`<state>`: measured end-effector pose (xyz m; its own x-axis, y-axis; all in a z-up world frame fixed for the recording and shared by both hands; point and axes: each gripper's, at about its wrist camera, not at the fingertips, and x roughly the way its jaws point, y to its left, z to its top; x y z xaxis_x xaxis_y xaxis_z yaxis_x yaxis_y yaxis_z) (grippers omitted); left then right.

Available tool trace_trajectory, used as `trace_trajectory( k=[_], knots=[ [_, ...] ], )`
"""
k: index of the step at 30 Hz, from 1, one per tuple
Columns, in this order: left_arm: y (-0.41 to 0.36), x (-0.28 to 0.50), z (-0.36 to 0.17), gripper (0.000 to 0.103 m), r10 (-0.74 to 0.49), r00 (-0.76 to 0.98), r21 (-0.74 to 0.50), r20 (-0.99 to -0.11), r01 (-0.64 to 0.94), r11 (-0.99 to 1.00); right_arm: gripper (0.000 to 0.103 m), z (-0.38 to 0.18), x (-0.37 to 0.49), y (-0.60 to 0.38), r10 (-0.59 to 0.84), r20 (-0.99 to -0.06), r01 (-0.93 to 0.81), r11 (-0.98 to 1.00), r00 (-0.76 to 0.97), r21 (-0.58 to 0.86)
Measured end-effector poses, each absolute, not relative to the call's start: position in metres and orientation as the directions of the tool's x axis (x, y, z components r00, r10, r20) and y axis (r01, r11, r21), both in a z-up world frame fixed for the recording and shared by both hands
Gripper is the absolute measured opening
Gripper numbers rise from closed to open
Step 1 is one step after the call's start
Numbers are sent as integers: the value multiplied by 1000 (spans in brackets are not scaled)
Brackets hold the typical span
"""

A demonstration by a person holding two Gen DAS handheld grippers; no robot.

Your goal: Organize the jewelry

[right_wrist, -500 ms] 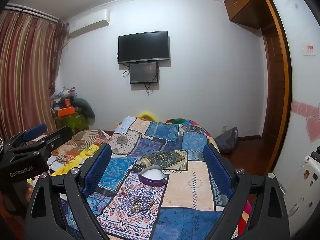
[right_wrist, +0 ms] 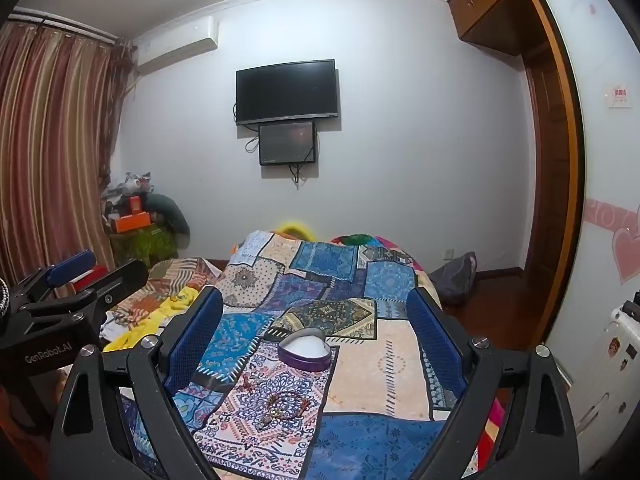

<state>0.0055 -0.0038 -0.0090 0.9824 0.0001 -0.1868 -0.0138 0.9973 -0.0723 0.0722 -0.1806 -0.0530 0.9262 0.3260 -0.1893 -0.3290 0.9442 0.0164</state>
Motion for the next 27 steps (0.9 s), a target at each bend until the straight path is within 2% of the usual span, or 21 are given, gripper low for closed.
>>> trace_trajectory(
  k=[27],
  knots=[
    [2, 15, -8, 103, 4, 978, -89, -207, -23, 996, 91, -56, 73, -180, 327, -198, -330, 944, 924, 19]
  ],
)
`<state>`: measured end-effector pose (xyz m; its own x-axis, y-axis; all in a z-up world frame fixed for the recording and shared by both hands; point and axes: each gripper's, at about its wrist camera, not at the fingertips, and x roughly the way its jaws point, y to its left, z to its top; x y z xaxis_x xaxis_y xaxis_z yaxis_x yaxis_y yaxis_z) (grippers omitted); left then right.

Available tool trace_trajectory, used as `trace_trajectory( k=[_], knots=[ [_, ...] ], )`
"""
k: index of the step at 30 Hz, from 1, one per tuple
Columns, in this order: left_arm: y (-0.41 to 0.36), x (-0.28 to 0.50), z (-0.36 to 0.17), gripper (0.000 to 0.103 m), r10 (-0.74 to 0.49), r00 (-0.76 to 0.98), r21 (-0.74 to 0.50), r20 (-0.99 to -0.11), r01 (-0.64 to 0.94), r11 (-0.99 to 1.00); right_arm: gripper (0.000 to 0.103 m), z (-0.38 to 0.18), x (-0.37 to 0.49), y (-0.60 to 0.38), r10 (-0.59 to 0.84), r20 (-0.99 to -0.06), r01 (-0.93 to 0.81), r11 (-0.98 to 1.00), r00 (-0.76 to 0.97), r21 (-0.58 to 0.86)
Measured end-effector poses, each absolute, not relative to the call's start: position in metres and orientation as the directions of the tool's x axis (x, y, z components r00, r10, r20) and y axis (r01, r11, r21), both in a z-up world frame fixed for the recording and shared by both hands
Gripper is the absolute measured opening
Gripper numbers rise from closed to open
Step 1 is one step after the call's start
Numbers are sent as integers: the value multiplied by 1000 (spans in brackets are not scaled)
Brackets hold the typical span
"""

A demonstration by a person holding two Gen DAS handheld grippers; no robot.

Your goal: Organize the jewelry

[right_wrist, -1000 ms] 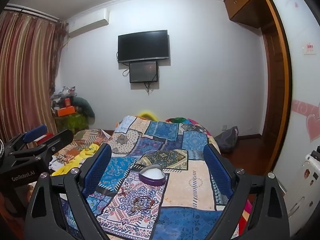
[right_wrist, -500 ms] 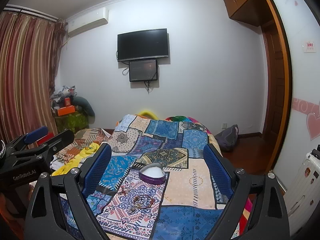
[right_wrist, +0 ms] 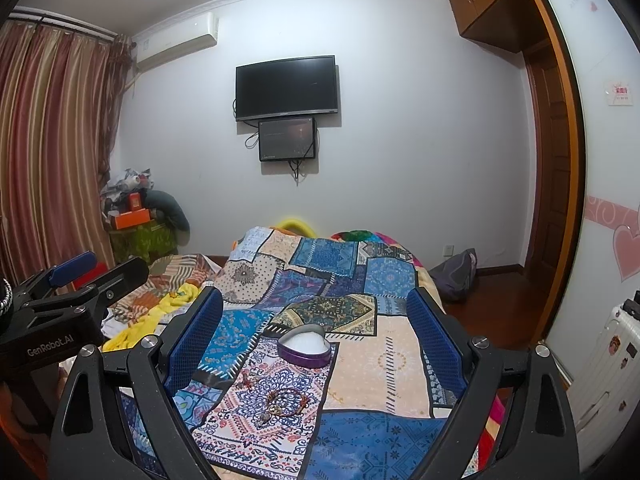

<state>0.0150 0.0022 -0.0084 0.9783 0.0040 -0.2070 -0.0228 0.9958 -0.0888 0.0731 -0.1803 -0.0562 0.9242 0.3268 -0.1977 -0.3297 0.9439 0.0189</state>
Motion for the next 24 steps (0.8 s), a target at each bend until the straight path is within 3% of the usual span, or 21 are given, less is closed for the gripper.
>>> trace_trajectory(
  k=[24],
  knots=[
    [2, 18, -10, 103, 0, 977, -90, -215, -20, 996, 91, -65, 76, -177, 327, -209, -331, 943, 922, 19]
  ],
)
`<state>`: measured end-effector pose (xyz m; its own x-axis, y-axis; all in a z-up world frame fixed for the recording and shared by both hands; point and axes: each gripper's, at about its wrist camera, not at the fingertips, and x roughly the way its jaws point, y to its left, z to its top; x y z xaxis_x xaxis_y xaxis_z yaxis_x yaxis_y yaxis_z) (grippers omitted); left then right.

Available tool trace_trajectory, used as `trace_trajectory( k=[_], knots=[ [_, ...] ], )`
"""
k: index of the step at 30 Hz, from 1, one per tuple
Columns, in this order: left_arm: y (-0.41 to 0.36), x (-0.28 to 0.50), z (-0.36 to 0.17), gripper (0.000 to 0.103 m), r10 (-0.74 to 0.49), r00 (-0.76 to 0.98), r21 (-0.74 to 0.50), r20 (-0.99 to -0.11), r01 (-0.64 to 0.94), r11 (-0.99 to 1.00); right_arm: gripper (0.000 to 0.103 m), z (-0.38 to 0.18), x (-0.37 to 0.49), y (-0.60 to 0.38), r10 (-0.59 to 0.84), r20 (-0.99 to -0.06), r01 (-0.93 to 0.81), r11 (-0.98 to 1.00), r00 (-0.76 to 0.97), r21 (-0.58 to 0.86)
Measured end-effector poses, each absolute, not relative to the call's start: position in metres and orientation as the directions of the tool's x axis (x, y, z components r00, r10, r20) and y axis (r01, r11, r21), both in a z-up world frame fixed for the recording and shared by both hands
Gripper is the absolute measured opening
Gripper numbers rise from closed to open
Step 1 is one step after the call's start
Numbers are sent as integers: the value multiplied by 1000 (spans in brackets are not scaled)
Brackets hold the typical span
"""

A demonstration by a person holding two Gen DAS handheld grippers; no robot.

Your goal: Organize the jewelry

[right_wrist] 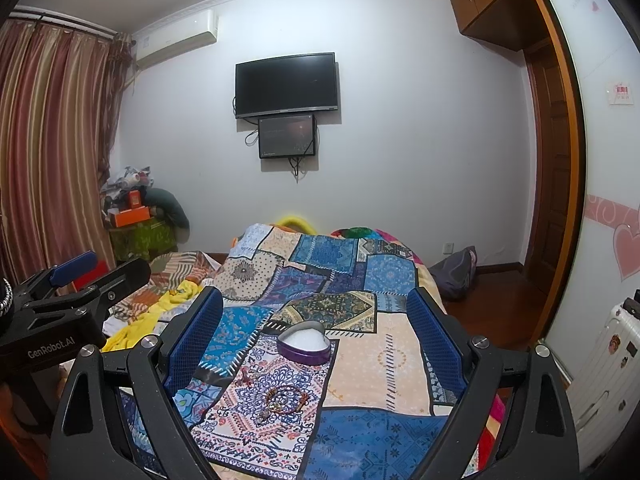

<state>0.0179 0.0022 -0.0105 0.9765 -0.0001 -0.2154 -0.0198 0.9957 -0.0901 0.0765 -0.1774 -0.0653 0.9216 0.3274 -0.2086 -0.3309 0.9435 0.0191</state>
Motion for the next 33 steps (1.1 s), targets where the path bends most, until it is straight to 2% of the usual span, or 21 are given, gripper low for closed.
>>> trace_trajectory(
  k=[23, 33],
  knots=[
    [15, 32, -22, 103, 14, 968, -110, -250, -42, 993, 91, -67, 86, -172, 320, -258, -327, 945, 911, 18],
    [39, 63, -52, 103, 31, 939, -129, -343, -80, 988, 91, -91, 116, -162, 314, -375, -334, 942, 872, 11]
  ],
)
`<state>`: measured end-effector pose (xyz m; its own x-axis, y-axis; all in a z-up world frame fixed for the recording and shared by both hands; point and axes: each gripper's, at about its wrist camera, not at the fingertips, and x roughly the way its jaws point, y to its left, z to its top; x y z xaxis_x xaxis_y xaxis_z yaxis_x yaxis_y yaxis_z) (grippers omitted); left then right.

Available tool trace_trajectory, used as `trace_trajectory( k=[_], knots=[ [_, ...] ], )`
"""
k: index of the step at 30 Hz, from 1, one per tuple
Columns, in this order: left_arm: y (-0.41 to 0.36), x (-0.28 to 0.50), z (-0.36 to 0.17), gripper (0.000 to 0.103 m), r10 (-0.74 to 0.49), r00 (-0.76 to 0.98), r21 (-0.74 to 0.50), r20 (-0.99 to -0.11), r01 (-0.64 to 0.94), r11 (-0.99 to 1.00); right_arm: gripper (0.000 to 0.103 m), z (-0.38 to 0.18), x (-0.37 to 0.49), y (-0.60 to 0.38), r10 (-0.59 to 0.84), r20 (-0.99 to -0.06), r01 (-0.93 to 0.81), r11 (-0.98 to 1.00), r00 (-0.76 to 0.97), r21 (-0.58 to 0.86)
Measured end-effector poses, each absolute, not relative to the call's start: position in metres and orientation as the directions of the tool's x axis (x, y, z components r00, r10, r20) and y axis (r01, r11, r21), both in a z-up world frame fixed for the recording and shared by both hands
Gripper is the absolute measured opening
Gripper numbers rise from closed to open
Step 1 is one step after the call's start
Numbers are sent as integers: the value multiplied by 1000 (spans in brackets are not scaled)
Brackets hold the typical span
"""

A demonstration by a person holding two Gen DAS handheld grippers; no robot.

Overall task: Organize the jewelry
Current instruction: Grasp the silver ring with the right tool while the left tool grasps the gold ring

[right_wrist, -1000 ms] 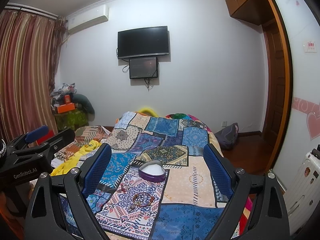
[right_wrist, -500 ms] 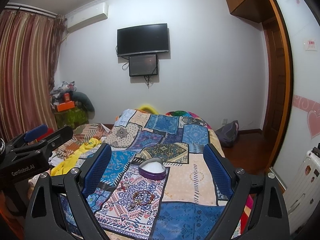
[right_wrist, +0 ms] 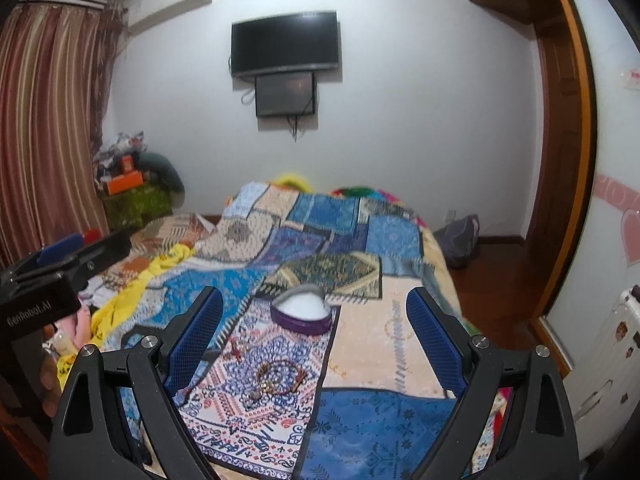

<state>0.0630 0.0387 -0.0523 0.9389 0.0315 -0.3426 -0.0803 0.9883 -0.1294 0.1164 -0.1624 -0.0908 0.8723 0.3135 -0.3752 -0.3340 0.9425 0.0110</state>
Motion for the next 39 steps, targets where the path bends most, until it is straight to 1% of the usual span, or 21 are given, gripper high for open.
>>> trace_trajectory(
  k=[1, 4, 6, 7, 8, 9, 10, 12, 14, 16, 22, 23, 28, 31, 32, 33, 35, 39],
  knots=[
    [40, 65, -55, 101, 36, 936, -128, -351, -86, 988, 91, -94, 120, -161, 316, -390, -338, 941, 865, 13],
    [45, 77, -67, 88, 42, 919, -119, -393, -95, 988, 90, -105, 129, -158, 316, -432, -343, 939, 845, 16],
    [46, 84, -74, 86, 44, 907, -112, -419, -100, 989, 83, -113, 133, -156, 313, -457, -347, 938, 832, 10],
    [47, 87, -79, 83, 46, 900, -110, -434, -103, 989, 80, -117, 136, -155, 314, -473, -352, 936, 824, 7],
    [48, 90, -84, 78, 47, 892, -106, -449, -105, 989, 76, -122, 138, -154, 317, -488, -359, 933, 813, 8],
    [48, 93, -88, 75, 48, 884, -99, -465, -106, 989, 73, -132, 142, -151, 331, -522, -377, 926, 786, 19],
    [48, 96, -92, 72, 49, 876, -92, -479, -105, 990, 71, -132, 142, -151, 331, -522, -377, 926, 786, 19],
    [48, 102, -101, 72, 46, 860, -81, -508, -101, 992, 62, -143, 147, -149, 356, -557, -403, 914, 751, 41],
    [49, 107, -111, 65, 45, 843, -75, -536, -101, 992, 57, -155, 152, -144, 386, -597, -435, 898, 703, 68],
    [51, 111, -121, 61, 40, 821, -72, -569, -98, 993, 53, -165, 154, -138, 407, -629, -462, 883, 663, 83],
    [55, 113, -144, 61, 32, 779, -65, -626, -93, 994, 42, -194, 166, -117, 432, -705, -510, 852, 562, 115],
    [56, 113, -147, 61, 27, 775, -65, -632, -87, 994, 37, -200, 169, -113, 436, -717, -514, 848, 544, 125],
    [58, 118, -164, 61, -2, 736, -82, -677, -73, 994, 31, -220, 179, -103, 450, -763, -524, 834, 464, 173],
    [63, 125, -173, 61, -22, 709, -114, -704, -83, 990, 30, -228, 184, -99, 428, -779, -514, 843, 458, 161],
    [64, 128, -177, 61, -30, 698, -125, -716, -86, 988, 28, -231, 186, -98, 414, -784, -508, 848, 462, 149],
    [65, 130, -180, 61, -38, 689, -133, -723, -85, 987, 21, -233, 187, -96, 406, -787, -506, 851, 464, 141],
    [65, 134, -182, 61, -55, 678, -146, -733, -78, 986, 14, -236, 189, -95, 388, -793, -504, 855, 470, 120],
    [57, 140, -185, 61, -85, 662, -155, -744, -47, 987, 14, -235, 191, -101, 409, -786, -508, 850, 464, 143]
  ],
)
